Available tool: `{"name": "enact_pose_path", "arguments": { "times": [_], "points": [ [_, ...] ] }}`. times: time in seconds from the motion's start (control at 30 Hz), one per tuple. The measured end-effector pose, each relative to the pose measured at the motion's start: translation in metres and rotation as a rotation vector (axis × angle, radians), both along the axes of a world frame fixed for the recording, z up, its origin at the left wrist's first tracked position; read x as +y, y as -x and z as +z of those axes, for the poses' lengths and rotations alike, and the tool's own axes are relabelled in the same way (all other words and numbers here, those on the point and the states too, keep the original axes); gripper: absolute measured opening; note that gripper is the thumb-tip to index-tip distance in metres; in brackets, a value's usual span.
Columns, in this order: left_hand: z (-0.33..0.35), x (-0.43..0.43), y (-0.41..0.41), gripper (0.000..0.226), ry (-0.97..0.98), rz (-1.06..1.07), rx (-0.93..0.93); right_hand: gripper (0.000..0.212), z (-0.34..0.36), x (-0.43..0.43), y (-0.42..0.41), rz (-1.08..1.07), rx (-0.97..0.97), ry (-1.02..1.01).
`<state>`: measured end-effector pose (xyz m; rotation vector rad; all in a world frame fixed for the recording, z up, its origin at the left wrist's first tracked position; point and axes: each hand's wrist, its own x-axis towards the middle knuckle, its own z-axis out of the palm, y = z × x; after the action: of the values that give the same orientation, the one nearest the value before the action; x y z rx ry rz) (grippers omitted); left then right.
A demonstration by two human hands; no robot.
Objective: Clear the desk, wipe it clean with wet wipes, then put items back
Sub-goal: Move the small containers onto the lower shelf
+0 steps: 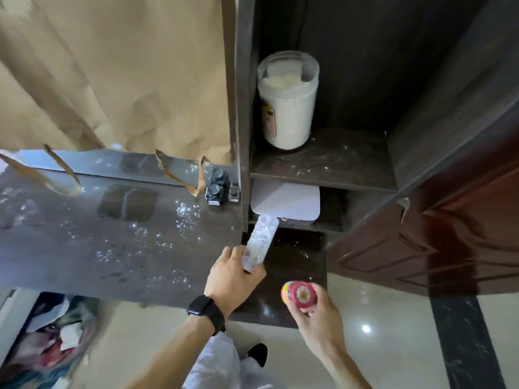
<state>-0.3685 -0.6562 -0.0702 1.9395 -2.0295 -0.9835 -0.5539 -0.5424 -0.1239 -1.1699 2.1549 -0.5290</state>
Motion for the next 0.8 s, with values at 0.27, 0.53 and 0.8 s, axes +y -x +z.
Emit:
{"name": "enact_pose_path", "arguments": {
  "times": [0.27, 0.53, 0.8],
  "points": [
    [0.043, -0.029, 0.018, 0.055, 0.003, 0.185, 0.067, 0.06, 0.067, -0.057, -0.009, -0.009, 0.058, 0.327],
    [0.014, -0.07, 0.066, 0.056, -0.308, 0.57, 0.36, 0.068, 0.081, -0.135, 0.009, -0.006, 0.158, 0.338],
    [-0.014, -0.085, 0.086, 0.03, -0.441, 1.036, 0.943, 0.063, 0.073, -0.171, 0.02, 0.057, -0.011, 0.316]
  ]
}}
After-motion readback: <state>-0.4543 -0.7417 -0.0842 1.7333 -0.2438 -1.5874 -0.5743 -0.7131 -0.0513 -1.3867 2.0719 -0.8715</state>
